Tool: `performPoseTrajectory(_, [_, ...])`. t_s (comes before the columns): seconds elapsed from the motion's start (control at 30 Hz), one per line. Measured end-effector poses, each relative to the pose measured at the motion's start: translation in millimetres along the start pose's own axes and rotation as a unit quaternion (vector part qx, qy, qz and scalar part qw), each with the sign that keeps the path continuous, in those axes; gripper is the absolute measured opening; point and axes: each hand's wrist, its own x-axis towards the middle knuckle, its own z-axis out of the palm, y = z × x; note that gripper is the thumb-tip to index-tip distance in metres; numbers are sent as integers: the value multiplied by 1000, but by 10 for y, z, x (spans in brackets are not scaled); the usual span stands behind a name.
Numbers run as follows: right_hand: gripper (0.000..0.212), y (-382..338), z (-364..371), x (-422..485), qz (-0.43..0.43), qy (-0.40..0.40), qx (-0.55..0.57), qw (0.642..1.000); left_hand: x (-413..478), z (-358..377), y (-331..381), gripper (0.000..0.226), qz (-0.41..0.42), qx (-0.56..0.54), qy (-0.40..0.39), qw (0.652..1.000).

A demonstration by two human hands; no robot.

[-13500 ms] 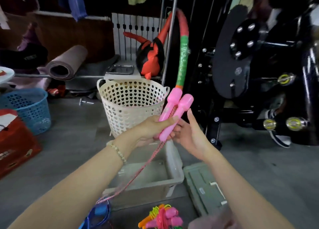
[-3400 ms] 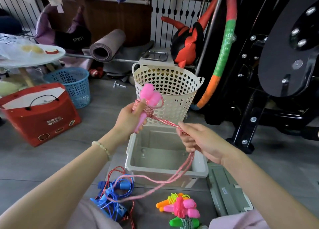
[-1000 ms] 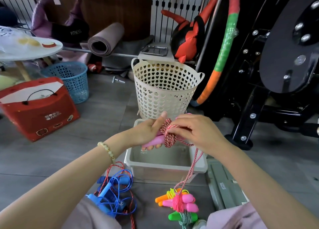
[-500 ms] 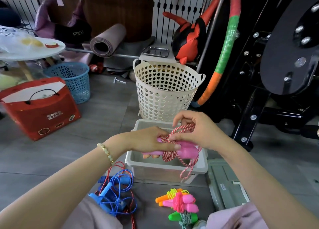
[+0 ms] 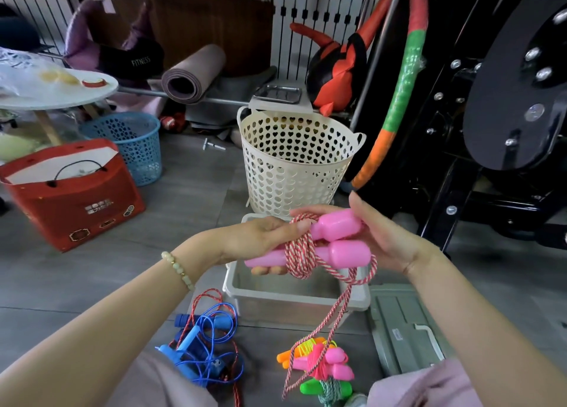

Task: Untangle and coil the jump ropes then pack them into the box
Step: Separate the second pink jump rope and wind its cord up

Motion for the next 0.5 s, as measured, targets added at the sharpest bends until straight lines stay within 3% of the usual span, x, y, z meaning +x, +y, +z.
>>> performPoseTrajectory(0.27, [106, 183, -29, -37, 10, 127, -16, 992, -5, -30, -13, 58, -14, -54, 8, 998])
performPoseTrajectory(0.4, [85, 153, 23, -55, -7, 67, -19, 998, 31, -86, -44, 60, -1, -153, 21, 988])
performPoseTrajectory(0.5, [57, 153, 149, 43, -19, 101, -144, 984, 108, -153, -45, 61, 16, -181, 102, 978])
